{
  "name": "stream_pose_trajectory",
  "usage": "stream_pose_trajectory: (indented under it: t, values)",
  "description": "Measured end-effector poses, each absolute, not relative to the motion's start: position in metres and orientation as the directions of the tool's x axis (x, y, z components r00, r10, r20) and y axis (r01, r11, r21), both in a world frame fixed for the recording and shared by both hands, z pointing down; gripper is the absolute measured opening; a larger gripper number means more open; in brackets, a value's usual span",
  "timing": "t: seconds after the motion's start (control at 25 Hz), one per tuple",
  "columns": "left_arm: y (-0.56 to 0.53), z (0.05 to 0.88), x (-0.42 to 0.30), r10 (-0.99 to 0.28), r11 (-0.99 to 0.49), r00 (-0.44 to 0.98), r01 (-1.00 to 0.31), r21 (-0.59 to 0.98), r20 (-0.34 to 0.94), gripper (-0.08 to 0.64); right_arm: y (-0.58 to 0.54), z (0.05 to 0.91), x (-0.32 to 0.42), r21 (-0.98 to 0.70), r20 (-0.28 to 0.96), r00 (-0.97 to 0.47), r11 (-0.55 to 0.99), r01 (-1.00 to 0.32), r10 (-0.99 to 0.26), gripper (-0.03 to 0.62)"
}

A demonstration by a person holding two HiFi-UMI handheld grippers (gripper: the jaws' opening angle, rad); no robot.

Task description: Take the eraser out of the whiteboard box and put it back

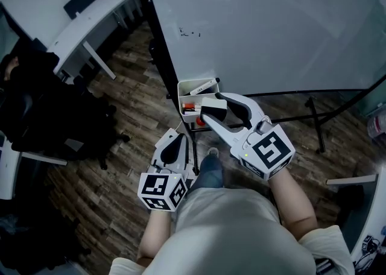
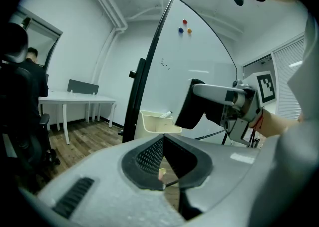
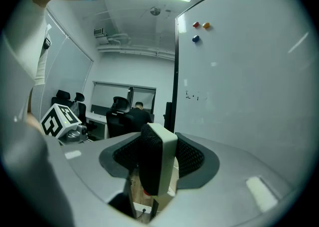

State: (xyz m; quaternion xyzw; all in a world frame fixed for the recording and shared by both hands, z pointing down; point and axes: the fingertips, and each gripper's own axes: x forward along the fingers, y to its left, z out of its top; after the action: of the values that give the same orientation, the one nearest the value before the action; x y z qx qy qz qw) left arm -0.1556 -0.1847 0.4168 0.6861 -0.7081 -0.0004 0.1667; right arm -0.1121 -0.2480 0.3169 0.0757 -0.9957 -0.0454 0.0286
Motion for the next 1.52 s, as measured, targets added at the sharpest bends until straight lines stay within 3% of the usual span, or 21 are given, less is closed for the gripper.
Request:
stream_pose_trajectory:
  t: [0.72, 1.52]
  values:
    - [-0.155, 0.425, -0.124, -0.970, 0.041, 0.019, -0.970, 0.240, 0.243, 0.003, -0.211, 0.322, -0.073, 0.071, 0.037, -0.981, 0.980, -0.187, -0.190, 0.210]
    - [-0.129, 0.420, -0.135, -0.970, 0.056, 0.001, -0.972, 0.230, 0.243, 0.003, -0.182, 0.321, -0.080, 0.042, 0.033, -0.983, 0.983, -0.181, -0.182, 0.210]
